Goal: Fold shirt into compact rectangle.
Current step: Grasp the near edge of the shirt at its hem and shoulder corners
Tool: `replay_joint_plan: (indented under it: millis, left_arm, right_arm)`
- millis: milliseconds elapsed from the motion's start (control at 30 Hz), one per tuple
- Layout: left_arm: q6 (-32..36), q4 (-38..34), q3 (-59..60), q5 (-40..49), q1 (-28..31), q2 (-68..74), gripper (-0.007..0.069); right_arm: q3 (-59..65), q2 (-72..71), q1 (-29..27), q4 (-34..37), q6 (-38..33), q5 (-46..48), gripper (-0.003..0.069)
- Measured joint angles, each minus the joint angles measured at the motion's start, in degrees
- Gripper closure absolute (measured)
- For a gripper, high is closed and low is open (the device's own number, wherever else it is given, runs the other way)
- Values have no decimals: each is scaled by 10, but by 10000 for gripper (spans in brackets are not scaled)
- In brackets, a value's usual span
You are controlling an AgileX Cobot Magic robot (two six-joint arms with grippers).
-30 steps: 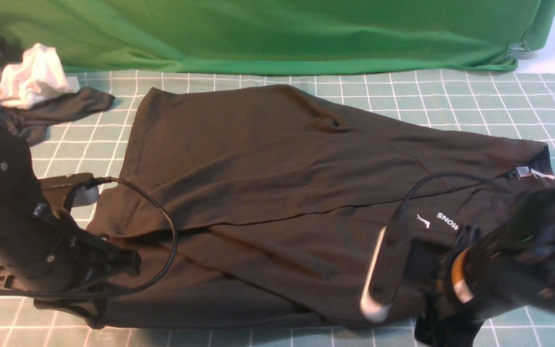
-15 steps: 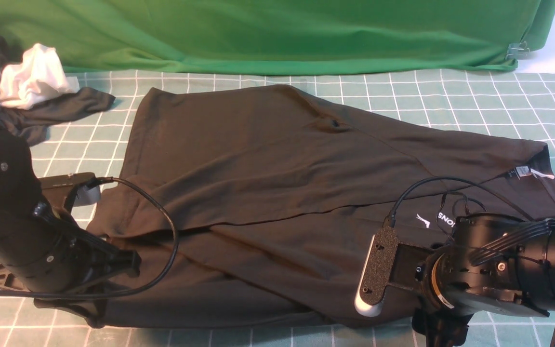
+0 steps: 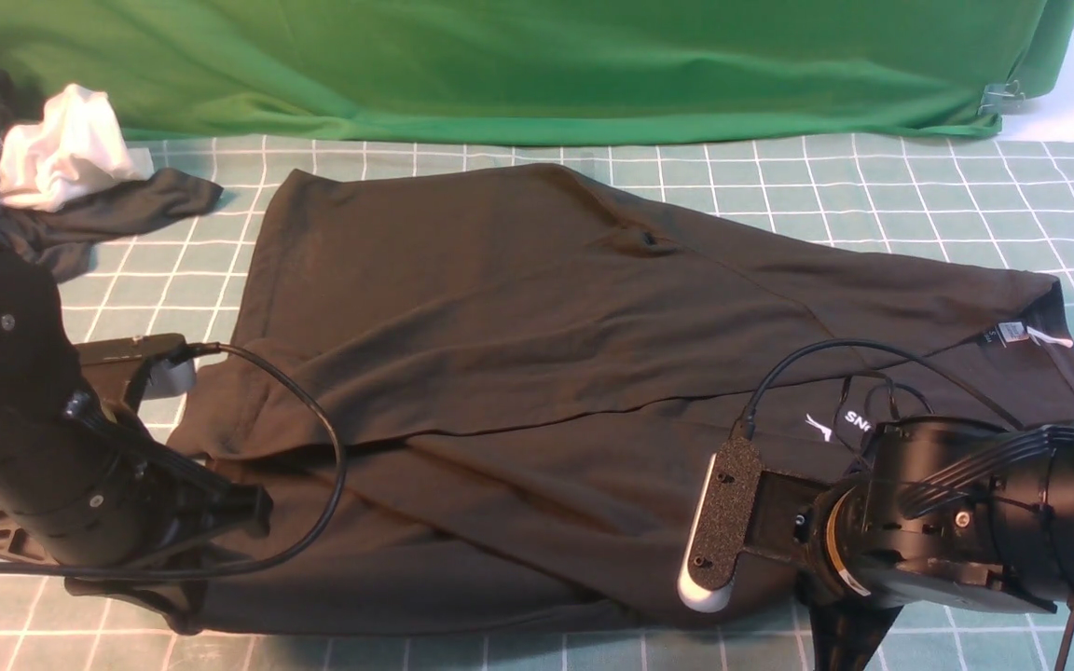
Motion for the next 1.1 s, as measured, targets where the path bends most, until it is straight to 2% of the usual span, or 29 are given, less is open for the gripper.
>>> replay_joint_plan:
  millis: [67, 167, 333, 533, 833, 1100]
  left_arm:
    - [3, 2, -6, 1, 0, 0, 608]
    - [5, 2, -13, 9, 0, -6, 608]
    - [12, 4, -13, 55, -1, -29, 608]
    - [14, -1, 19, 70, -7, -45, 609]
    - [2, 0, 12, 69, -7, -58, 610]
    - [2, -41, 29, 87, -7, -60, 610]
  right_arm:
    - [0, -2, 0, 4, 0, 12, 621]
    - [0, -17, 7, 29, 0, 44, 626]
    - [26, -57, 14, 102, -11, 80, 626]
    - [84, -87, 16, 182, -15, 85, 627]
    - [53, -99, 16, 191, -15, 123, 627]
    - [16, -100, 16, 192, -16, 134, 628]
